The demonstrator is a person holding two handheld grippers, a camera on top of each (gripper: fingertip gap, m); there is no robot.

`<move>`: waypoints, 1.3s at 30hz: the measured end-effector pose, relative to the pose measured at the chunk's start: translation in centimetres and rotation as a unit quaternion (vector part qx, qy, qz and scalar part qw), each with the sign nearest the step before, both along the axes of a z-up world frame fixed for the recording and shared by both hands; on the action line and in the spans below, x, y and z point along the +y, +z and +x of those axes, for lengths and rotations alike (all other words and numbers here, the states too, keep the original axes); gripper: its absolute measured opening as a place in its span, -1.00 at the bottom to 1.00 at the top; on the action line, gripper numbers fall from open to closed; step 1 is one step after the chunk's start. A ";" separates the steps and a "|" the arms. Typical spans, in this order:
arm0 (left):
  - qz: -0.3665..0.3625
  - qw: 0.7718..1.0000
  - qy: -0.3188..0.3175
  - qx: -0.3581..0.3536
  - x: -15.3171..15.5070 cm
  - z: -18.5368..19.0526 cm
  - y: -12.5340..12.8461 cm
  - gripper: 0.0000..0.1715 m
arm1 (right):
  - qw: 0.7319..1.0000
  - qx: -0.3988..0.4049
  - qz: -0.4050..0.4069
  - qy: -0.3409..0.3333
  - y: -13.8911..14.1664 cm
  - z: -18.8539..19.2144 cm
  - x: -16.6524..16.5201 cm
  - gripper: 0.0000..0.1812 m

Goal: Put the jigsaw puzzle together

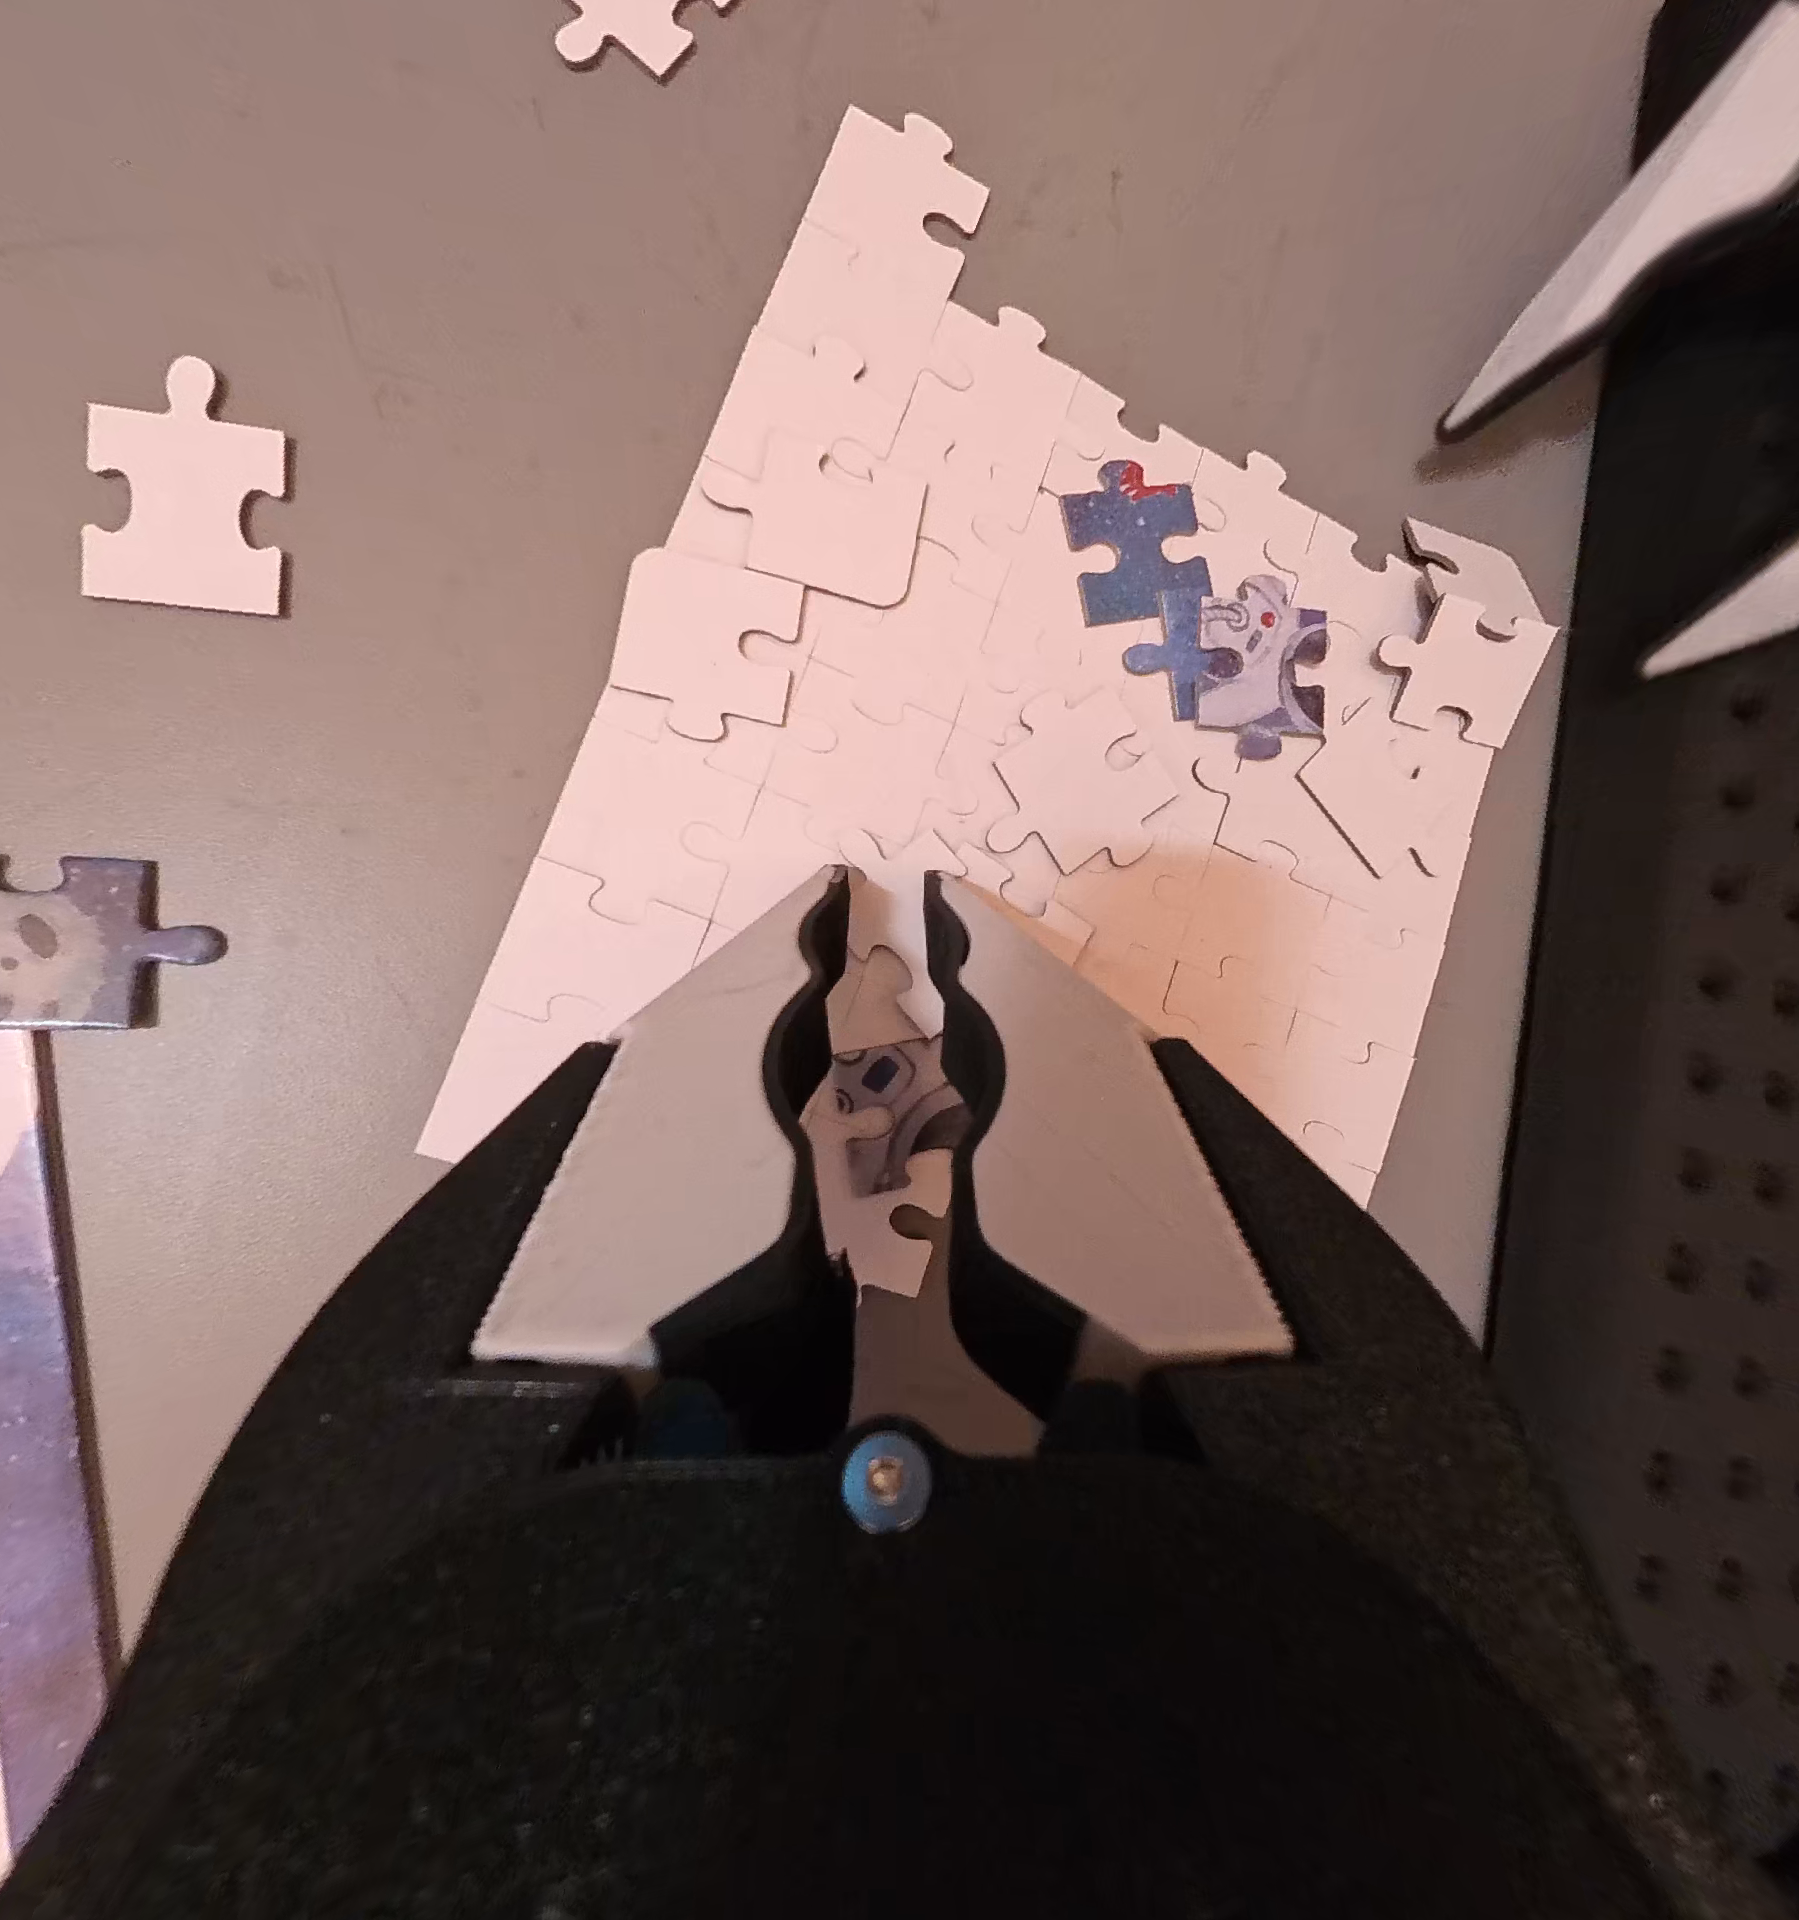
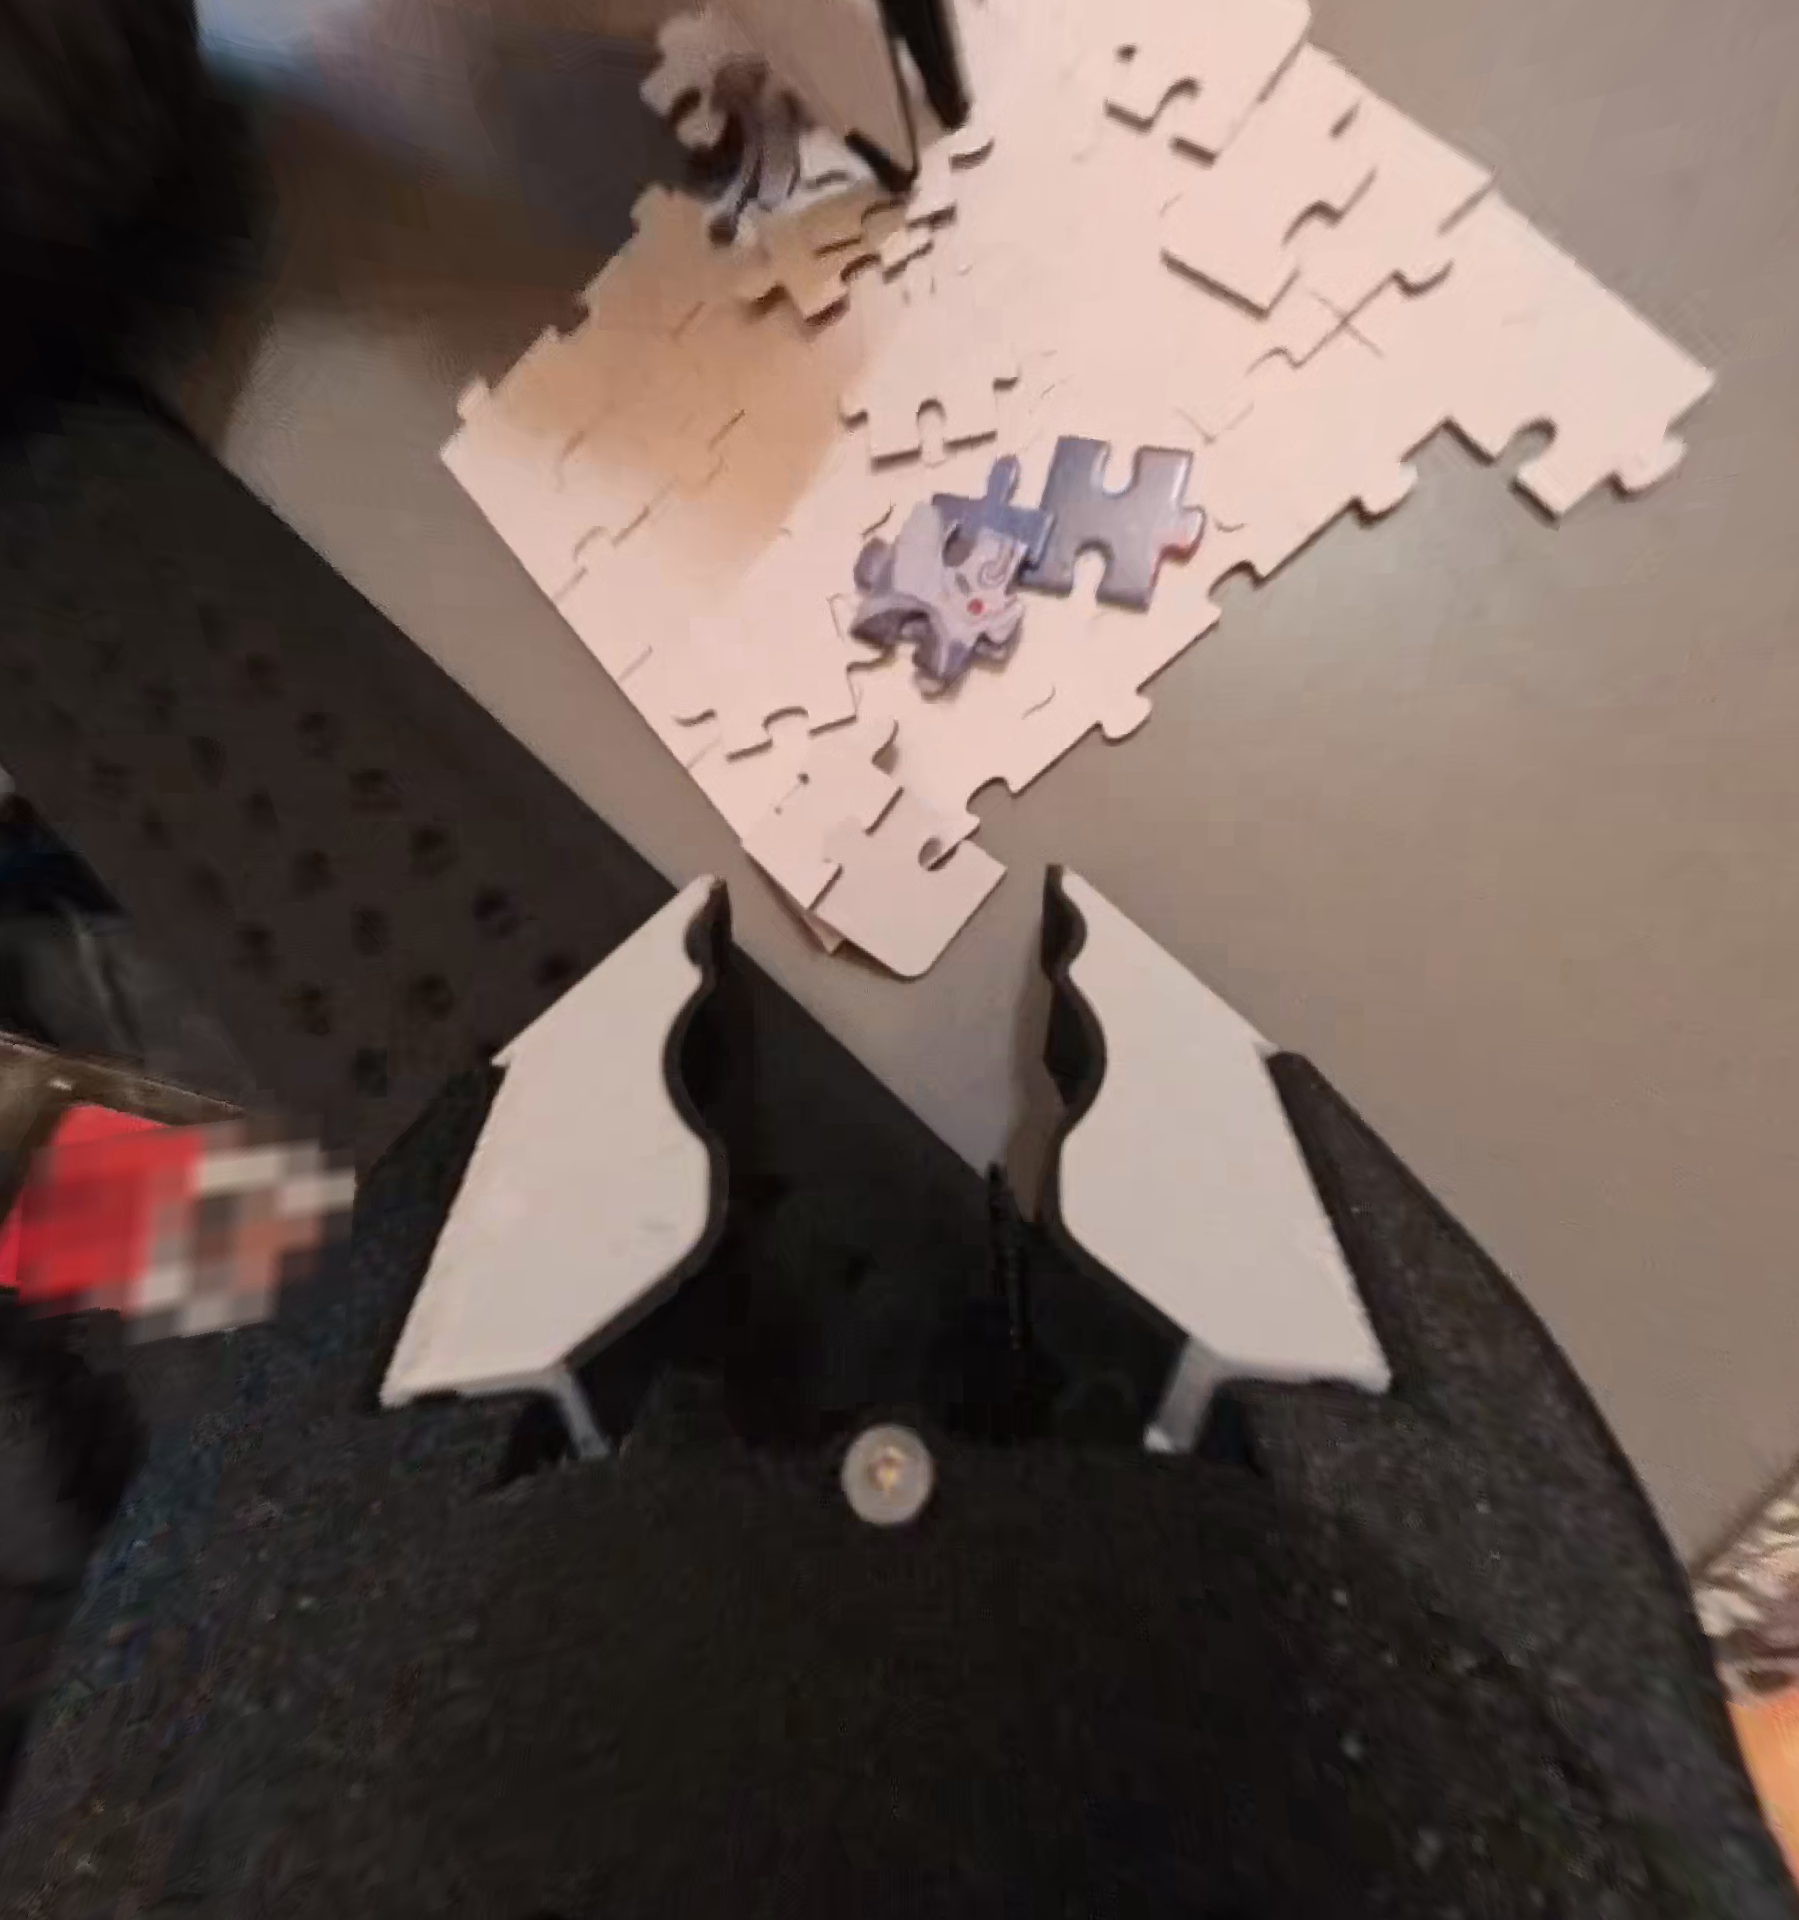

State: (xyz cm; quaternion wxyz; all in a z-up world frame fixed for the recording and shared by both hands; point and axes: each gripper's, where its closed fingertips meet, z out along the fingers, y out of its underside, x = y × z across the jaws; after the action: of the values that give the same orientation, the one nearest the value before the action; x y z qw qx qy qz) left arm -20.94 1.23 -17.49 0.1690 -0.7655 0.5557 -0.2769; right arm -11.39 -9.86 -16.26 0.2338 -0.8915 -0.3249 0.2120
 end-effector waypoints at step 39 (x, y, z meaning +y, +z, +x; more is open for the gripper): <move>-0.167 0.942 -0.037 -0.289 -0.9 2.7 9.6 -0.98 | 0.957 0.094 0.274 0.016 5.1 -3.2 11.7 -0.47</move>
State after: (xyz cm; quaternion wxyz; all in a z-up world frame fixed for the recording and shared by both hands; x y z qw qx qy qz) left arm -18.20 0.31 -7.86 0.1821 -0.6482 0.4570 -0.5812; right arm -14.63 1.86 -11.15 0.4953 -0.7640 -0.3614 0.2011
